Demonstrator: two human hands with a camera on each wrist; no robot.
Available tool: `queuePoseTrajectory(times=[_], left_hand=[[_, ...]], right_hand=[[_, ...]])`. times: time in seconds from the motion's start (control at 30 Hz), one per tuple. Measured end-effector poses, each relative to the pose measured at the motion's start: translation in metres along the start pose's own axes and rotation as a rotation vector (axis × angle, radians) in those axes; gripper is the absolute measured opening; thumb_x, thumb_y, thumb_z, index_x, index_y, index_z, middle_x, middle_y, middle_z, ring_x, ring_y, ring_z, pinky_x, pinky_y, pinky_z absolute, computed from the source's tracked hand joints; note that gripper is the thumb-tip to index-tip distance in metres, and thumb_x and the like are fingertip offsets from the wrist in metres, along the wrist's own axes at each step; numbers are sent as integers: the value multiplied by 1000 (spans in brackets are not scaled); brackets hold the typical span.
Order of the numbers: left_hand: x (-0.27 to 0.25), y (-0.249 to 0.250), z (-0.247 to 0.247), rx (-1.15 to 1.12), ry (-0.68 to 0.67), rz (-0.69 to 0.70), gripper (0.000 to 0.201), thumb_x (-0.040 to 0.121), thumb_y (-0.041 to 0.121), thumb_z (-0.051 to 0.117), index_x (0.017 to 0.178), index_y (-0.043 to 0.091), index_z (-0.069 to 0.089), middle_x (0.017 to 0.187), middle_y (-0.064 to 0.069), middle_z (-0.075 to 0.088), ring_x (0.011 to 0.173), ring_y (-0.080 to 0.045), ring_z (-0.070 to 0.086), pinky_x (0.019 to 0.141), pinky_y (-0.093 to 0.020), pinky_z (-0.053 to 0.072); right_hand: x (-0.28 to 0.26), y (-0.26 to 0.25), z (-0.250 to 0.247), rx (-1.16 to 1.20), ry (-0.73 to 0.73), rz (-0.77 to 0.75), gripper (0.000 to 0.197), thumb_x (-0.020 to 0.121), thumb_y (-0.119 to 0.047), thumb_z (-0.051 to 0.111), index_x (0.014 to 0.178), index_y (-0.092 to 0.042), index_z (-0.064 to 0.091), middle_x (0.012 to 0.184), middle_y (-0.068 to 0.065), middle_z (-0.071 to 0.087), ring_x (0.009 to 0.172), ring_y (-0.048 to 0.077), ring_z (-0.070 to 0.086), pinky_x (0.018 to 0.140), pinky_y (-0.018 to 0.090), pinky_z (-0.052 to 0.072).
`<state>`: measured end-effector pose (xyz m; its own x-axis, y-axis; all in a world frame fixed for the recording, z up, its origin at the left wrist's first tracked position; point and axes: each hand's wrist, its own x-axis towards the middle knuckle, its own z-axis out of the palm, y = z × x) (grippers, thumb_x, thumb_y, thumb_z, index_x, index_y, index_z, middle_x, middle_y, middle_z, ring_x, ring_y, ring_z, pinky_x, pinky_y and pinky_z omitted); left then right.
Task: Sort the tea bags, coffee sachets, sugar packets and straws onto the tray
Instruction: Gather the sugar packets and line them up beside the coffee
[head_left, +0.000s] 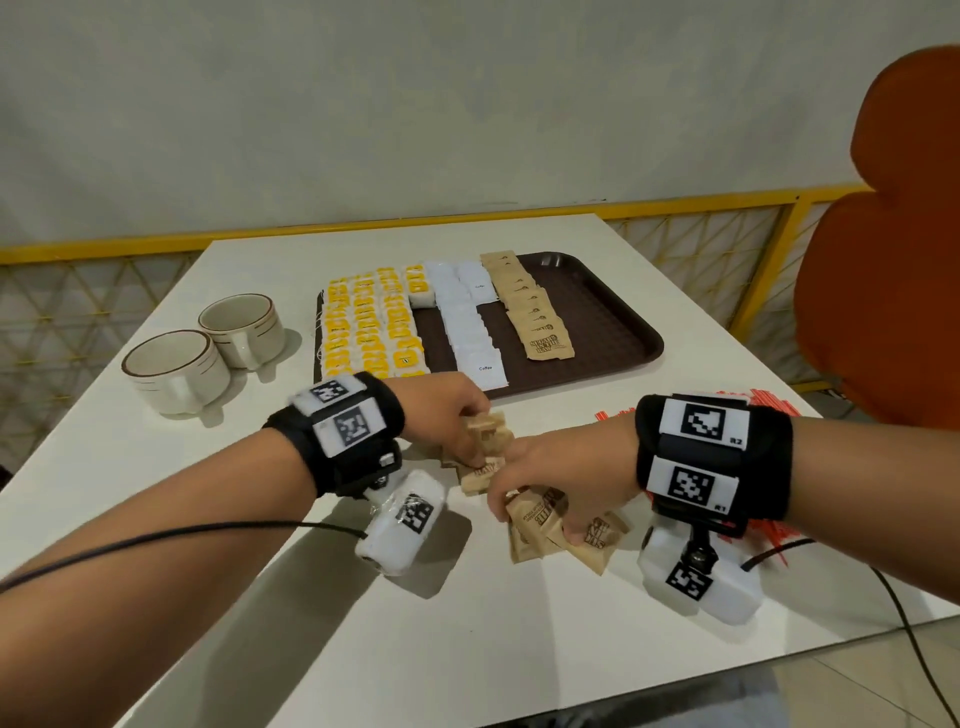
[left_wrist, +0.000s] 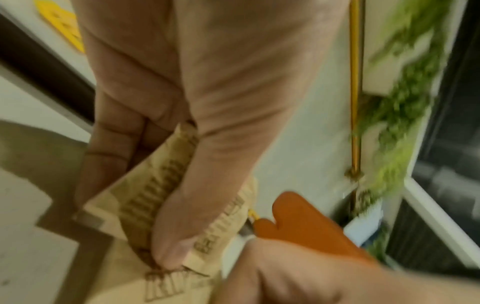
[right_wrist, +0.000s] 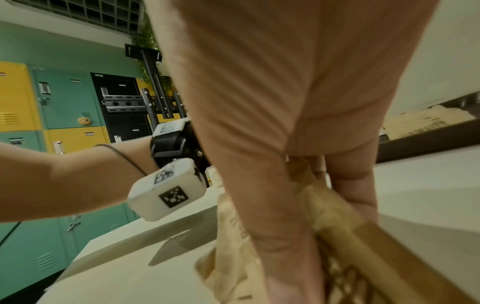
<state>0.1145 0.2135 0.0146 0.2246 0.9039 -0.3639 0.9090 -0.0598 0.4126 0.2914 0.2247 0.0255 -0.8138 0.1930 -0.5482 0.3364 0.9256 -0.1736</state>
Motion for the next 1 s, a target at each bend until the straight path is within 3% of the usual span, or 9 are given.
queuePoseTrajectory(times=[0.13,0.27,0.37,0.43,0.5,0.6,0.7,0.8,1.0], left_hand=[[-21,-21,1,-451,251,-52,18,75,13,78,91,8,71,87,-8,73,78,-21,68,76,-34,55],[-34,-29,18,-1057,478,-32,16,77,-1,71,90,8,70,82,-8,74,72,-20,69,69,-31,58],[-33,-30,34,-1312,569,-25,12,81,0,66,89,8,70,84,-10,73,76,-23,67,77,-40,54],[-30,-32,39,-1422,580,-33,10,84,1,63,89,8,68,81,-8,72,74,-20,66,74,-36,55],[-28,-32,40,-1491,573,-40,9,87,1,60,90,7,66,76,-5,71,67,-15,65,63,-26,57],[-27,-28,42,-1620,575,-53,7,90,3,57,95,5,62,70,-5,67,58,-11,63,53,-19,54],[-30,-23,41,-1694,465,-38,6,90,6,56,95,5,59,66,-4,65,53,-10,61,49,-17,51],[-36,-21,41,-1765,343,-4,12,83,9,58,94,7,62,69,-6,66,56,-9,63,51,-17,53],[-30,-19,42,-1790,399,-41,22,98,5,39,110,3,58,82,-13,67,61,-16,65,53,-23,55]], right_hand=[[4,3,0,-72,26,35,52,77,-17,77,122,-19,51,113,-5,34,98,14,38,59,19,29],[4,13,3,82,94,36,37,73,-16,78,77,-26,42,80,-11,48,79,10,46,65,25,38],[-3,29,3,278,240,78,25,75,-18,76,87,-27,56,85,-14,60,78,4,54,71,20,45],[-7,42,-1,551,505,91,20,78,-19,76,93,-28,65,90,-12,67,82,3,63,75,19,51],[-5,50,-6,1148,766,16,22,82,-10,70,102,-18,66,92,-5,72,84,9,68,73,22,56],[13,54,-8,1669,807,-154,35,80,-6,62,115,-3,61,109,7,71,93,18,70,72,27,57],[31,45,-4,1382,755,-212,19,79,-7,66,95,-16,71,128,-6,62,107,20,65,83,27,54],[41,39,2,1201,772,-201,29,74,-10,72,103,-16,69,112,0,70,101,17,68,88,29,53],[43,44,14,1441,947,-202,27,66,-9,71,93,-6,67,88,5,74,86,18,70,81,30,58]])
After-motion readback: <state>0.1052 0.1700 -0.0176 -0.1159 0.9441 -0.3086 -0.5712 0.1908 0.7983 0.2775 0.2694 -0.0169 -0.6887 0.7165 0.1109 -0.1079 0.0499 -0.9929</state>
